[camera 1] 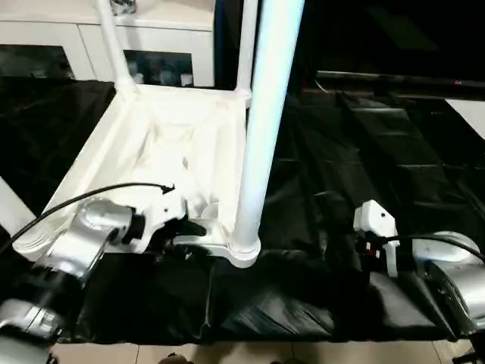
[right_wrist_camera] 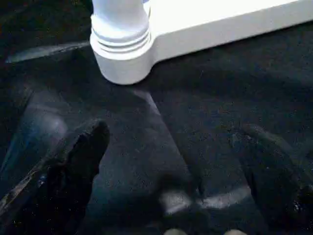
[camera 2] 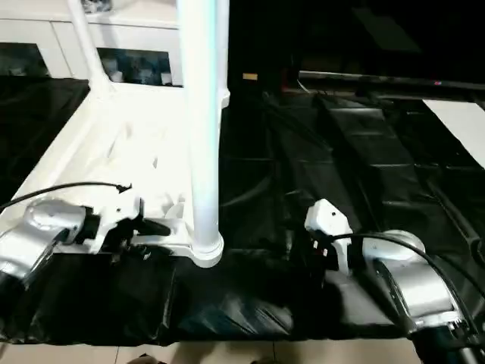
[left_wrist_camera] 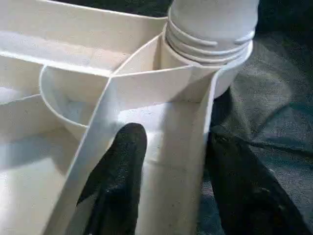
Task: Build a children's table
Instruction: Rotate leg to tighten
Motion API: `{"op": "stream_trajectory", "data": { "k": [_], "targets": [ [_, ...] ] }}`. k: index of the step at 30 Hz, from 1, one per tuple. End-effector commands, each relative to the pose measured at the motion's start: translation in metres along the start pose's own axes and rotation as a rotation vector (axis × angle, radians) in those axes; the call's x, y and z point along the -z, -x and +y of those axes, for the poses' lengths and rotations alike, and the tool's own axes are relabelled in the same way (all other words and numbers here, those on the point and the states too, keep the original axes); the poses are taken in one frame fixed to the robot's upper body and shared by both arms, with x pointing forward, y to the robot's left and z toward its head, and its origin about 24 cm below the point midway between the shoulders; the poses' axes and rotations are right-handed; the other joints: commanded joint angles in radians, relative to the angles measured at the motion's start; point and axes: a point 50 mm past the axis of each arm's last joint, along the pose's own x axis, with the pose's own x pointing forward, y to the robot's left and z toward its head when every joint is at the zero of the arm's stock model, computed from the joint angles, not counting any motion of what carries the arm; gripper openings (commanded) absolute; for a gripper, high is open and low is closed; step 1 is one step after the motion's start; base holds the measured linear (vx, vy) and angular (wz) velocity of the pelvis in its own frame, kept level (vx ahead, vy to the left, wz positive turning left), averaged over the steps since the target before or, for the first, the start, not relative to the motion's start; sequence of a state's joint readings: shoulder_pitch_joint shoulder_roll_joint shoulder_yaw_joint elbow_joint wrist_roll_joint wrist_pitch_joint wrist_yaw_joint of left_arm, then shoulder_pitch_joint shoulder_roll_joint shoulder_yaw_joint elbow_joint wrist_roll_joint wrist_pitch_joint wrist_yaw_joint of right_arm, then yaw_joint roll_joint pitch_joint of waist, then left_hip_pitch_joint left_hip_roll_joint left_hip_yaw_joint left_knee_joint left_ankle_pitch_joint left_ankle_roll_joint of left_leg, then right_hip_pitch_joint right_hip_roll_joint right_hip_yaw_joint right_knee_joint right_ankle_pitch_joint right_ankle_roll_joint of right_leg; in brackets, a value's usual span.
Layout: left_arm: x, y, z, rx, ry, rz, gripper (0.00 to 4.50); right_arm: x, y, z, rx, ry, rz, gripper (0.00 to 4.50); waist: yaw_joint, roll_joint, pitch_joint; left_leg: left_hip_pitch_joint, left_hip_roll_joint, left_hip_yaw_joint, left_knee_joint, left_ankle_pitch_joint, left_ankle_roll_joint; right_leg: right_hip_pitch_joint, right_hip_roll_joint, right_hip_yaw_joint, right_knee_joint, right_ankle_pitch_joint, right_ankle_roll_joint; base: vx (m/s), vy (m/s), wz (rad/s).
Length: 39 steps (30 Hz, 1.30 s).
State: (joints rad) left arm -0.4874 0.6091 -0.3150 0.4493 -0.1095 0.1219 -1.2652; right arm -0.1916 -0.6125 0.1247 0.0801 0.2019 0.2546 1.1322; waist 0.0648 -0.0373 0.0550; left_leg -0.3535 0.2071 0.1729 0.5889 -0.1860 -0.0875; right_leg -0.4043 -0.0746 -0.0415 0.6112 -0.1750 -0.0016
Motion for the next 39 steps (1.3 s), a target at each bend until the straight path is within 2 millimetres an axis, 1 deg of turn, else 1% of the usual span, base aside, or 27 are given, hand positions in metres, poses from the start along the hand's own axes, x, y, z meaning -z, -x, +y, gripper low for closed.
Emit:
{"op": "stream_trajectory", "data": {
  "k": [1, 2, 5, 6, 9, 10, 11, 12, 13, 14, 15, 18, 19, 20, 21, 22, 24, 26, 27, 28, 29, 31, 32, 33, 35, 36, 39],
  "targets": [
    [-0.006, 0.001, 0.003, 0.005, 0.007, -0.014, 1.83, -0.004, 0.001, -0.001, 0.001, 0.015, -0.004, 4.5, 0.005, 0.006, -0.06, 0.005, 0.018, 0.0, -0.072, -0.265, 0.011, 0.043, -0.051, 0.034, -0.077, -0.303, -0.188, 0.0, 0.0, 0.0],
    [-0.006, 0.001, 0.003, 0.019, 0.014, -0.018, 1.81, -0.004, 0.001, -0.001, 0.001, 0.015, -0.003, 4.5, 0.005, 0.01, -0.06, 0.005, 0.017, 0.0, -0.073, -0.265, 0.01, 0.044, -0.05, 0.034, -0.077, -0.298, -0.192, 0.0, 0.0, 0.0],
    [-0.007, 0.001, 0.003, 0.039, 0.02, -0.024, 1.49, -0.003, 0.001, 0.0, -0.001, 0.012, -0.003, 4.5, 0.005, 0.008, -0.061, 0.005, 0.017, 0.0, -0.072, -0.264, 0.011, 0.044, -0.05, 0.034, -0.077, -0.29, -0.196, 0.0, 0.0, 0.0],
    [-0.007, 0.001, 0.003, 0.05, 0.025, -0.023, 1.39, -0.003, 0.0, 0.0, -0.002, 0.01, -0.003, 4.5, 0.004, 0.013, -0.061, 0.005, 0.017, -0.001, -0.073, -0.263, 0.011, 0.045, -0.049, 0.034, -0.077, -0.278, -0.2, 0.0, 0.0, 0.0],
    [-0.005, 0.0, 0.003, 0.068, 0.027, -0.008, 1.28, -0.002, 0.0, 0.001, -0.005, 0.006, -0.002, 4.5, 0.004, 0.011, -0.062, 0.005, 0.017, 0.0, -0.071, -0.255, 0.013, 0.046, -0.049, 0.033, -0.074, -0.255, -0.208, 0.0, 0.0, 0.0],
    [-0.005, 0.0, 0.003, 0.073, 0.033, -0.007, 1.03, -0.002, 0.0, 0.001, -0.007, 0.005, -0.002, 4.5, 0.004, 0.012, -0.062, 0.005, 0.017, 0.0, -0.071, -0.257, 0.013, 0.047, -0.049, 0.033, -0.073, -0.255, -0.211, 0.0, 0.0, 0.0],
    [-0.004, 0.0, 0.003, 0.074, 0.036, -0.007, 1.03, -0.002, 0.0, 0.001, -0.007, 0.005, -0.003, 4.5, 0.004, 0.011, -0.062, 0.005, 0.017, 0.0, -0.071, -0.256, 0.013, 0.048, -0.049, 0.033, -0.073, -0.252, -0.211, 0.0, 0.0, 0.0],
    [-0.004, 0.001, 0.003, 0.077, 0.041, -0.006, 0.95, -0.002, -0.001, 0.001, -0.008, 0.005, -0.004, 4.5, 0.006, 0.016, -0.062, 0.005, 0.017, -0.001, -0.072, -0.259, 0.011, 0.048, -0.05, 0.033, -0.072, -0.252, -0.214, 0.0, 0.0, 0.0],
    [-0.004, 0.002, 0.003, 0.079, 0.043, -0.005, 0.95, -0.002, -0.001, 0.001, -0.009, 0.004, -0.004, 4.5, 0.004, 0.013, -0.062, 0.005, 0.017, -0.001, -0.072, -0.264, 0.011, 0.048, -0.049, 0.033, -0.073, -0.254, -0.215, 0.0, 0.0, 0.0],
    [-0.003, 0.003, 0.003, 0.086, 0.051, 0.0, 0.9, -0.003, -0.002, 0.001, -0.011, 0.004, -0.009, 4.5, 0.005, 0.016, -0.062, 0.006, 0.017, -0.001, -0.071, -0.265, 0.01, 0.048, -0.05, 0.033, -0.073, -0.255, -0.216, 0.0, 0.0, 0.0],
    [0.0, 0.004, 0.001, 0.1, 0.069, 0.012, 0.71, -0.005, -0.004, 0.0, -0.013, 0.005, -0.021, 4.5, 0.005, 0.015, -0.061, 0.006, 0.017, -0.001, -0.072, -0.27, 0.009, 0.047, -0.05, 0.033, -0.074, -0.26, -0.216, 0.0, 0.0, 0.0],
    [0.002, 0.003, -0.001, 0.109, 0.084, 0.021, 0.54, -0.008, -0.007, 0.0, -0.02, 0.003, -0.038, 4.5, 0.002, 0.015, -0.061, 0.004, 0.017, -0.003, -0.074, -0.272, 0.006, 0.049, -0.05, 0.032, -0.073, -0.266, -0.215, 0.0, 0.0, 0.0],
    [0.002, 0.003, -0.001, 0.109, 0.084, 0.021, 0.48, -0.008, -0.007, 0.0, -0.02, 0.003, -0.038, 4.5, 0.002, 0.016, -0.06, 0.008, 0.018, -0.002, -0.074, -0.279, 0.006, 0.046, -0.049, 0.032, -0.075, -0.272, -0.215, 0.0, 0.0, 0.0],
    [0.001, 0.0, -0.002, 0.112, 0.094, 0.015, 0.38, -0.011, -0.01, 0.001, -0.031, 0.007, -0.047, 4.5, 0.0, 0.013, -0.061, 0.007, 0.018, -0.001, -0.073, -0.281, 0.007, 0.047, -0.049, 0.033, -0.075, -0.275, -0.216, 0.0, 0.0, 0.0],
    [0.001, -0.002, -0.003, 0.113, 0.096, 0.013, 0.27, -0.011, -0.011, 0.001, -0.035, 0.009, -0.05, 4.5, 0.001, 0.014, -0.061, 0.008, 0.017, -0.002, -0.073, -0.279, 0.006, 0.047, -0.049, 0.033, -0.074, -0.275, -0.216, 0.0, 0.0, 0.0],
    [0.0, -0.003, -0.003, 0.114, 0.099, 0.009, 0.2, -0.013, -0.012, 0.001, -0.04, 0.011, -0.055, 4.5, 0.0, 0.011, -0.061, 0.007, 0.018, -0.001, -0.073, -0.277, 0.008, 0.046, -0.05, 0.033, -0.075, -0.28, -0.216, 0.0, 0.0, 0.0],
    [-0.003, -0.007, -0.003, 0.113, 0.098, 0.0, 0.14, -0.016, -0.016, 0.001, -0.051, 0.008, -0.068, 4.5, -0.001, 0.011, -0.062, 0.007, 0.018, -0.002, -0.073, -0.269, 0.008, 0.048, -0.05, 0.033, -0.073, -0.273, -0.216, 0.0, 0.0, 0.0],
    [-0.014, -0.019, -0.003, 0.108, 0.084, -0.055, 0.06, -0.019, -0.026, 0.002, -0.061, 0.024, -0.076, 4.5, 0.0, 0.013, -0.063, 0.007, 0.02, -0.001, -0.072, -0.254, 0.008, 0.047, -0.051, 0.033, -0.07, -0.245, -0.226, 0.0, 0.0, 0.0],
    [-0.016, -0.021, -0.003, 0.108, 0.082, -0.064, 0.03, -0.019, -0.028, 0.002, -0.058, 0.032, -0.076, 4.5, 0.0, 0.009, -0.063, 0.006, 0.02, 0.0, -0.071, -0.247, 0.01, 0.048, -0.051, 0.033, -0.068, -0.228, -0.232, 0.0, 0.0, 0.0],
    [-0.019, -0.024, -0.003, 0.106, 0.078, -0.078, 0.01, -0.019, -0.031, 0.002, -0.053, 0.041, -0.077, 4.5, 0.001, 0.009, -0.064, 0.005, 0.019, 0.001, -0.07, -0.237, 0.012, 0.048, -0.052, 0.034, -0.067, -0.221, -0.232, 0.0, 0.0, 0.0],
    [-0.027, -0.033, -0.004, 0.102, 0.066, -0.111, 0.01, -0.021, -0.039, 0.001, -0.038, 0.048, -0.084, 4.5, -0.001, 0.006, -0.064, 0.003, 0.019, 0.001, -0.07, -0.234, 0.012, 0.049, -0.052, 0.034, -0.067, -0.22, -0.231, 0.0, 0.0, 0.0],
    [-0.032, -0.039, -0.005, 0.099, 0.059, -0.13, 0.01, -0.021, -0.043, 0.0, -0.037, 0.049, -0.09, 4.5, 0.0, 0.007, -0.063, 0.005, 0.016, 0.002, -0.068, -0.233, 0.012, 0.047, -0.052, 0.034, -0.071, -0.244, -0.225, 0.0, 0.0, 0.0],
    [-0.039, -0.048, -0.006, 0.098, 0.049, -0.158, 0.01, -0.024, -0.05, -0.001, -0.041, 0.051, -0.096, 4.5, 0.0, 0.002, -0.063, 0.004, 0.016, 0.003, -0.068, -0.229, 0.014, 0.049, -0.052, 0.034, -0.072, -0.247, -0.222, 0.0, 0.0, 0.0],
    [-0.042, -0.053, -0.006, 0.1, 0.046, -0.171, 0.01, -0.025, -0.054, -0.002, -0.043, 0.054, -0.098, 4.5, 0.001, 0.005, -0.064, 0.004, 0.016, 0.002, -0.067, -0.226, 0.015, 0.048, -0.053, 0.034, -0.072, -0.25, -0.223, 0.0, 0.0, 0.0],
    [-0.044, -0.055, -0.006, 0.103, 0.044, -0.175, 0.01, -0.027, -0.057, -0.004, -0.035, 0.061, -0.099, 4.5, 0.004, 0.006, -0.064, 0.007, 0.018, 0.003, -0.067, -0.223, 0.015, 0.046, -0.051, 0.033, -0.072, -0.242, -0.221, 0.0, 0.0, 0.0],
    [-0.045, -0.057, -0.007, 0.106, 0.04, -0.171, 0.01, -0.028, -0.059, -0.006, -0.029, 0.063, -0.092, 4.5, 0.004, 0.003, -0.066, 0.007, 0.018, 0.004, -0.067, -0.218, 0.018, 0.046, -0.051, 0.034, -0.07, -0.228, -0.223, 0.0, 0.0, 0.0],
    [-0.045, -0.058, -0.006, 0.103, 0.038, -0.169, 0.01, -0.028, -0.061, -0.009, -0.027, 0.063, -0.082, 4.5, 0.01, 0.004, -0.066, 0.004, 0.017, 0.004, -0.067, -0.203, 0.022, 0.049, -0.051, 0.034, -0.068, -0.206, -0.22, 0.0, 0.0, 0.0]
  ]
}}
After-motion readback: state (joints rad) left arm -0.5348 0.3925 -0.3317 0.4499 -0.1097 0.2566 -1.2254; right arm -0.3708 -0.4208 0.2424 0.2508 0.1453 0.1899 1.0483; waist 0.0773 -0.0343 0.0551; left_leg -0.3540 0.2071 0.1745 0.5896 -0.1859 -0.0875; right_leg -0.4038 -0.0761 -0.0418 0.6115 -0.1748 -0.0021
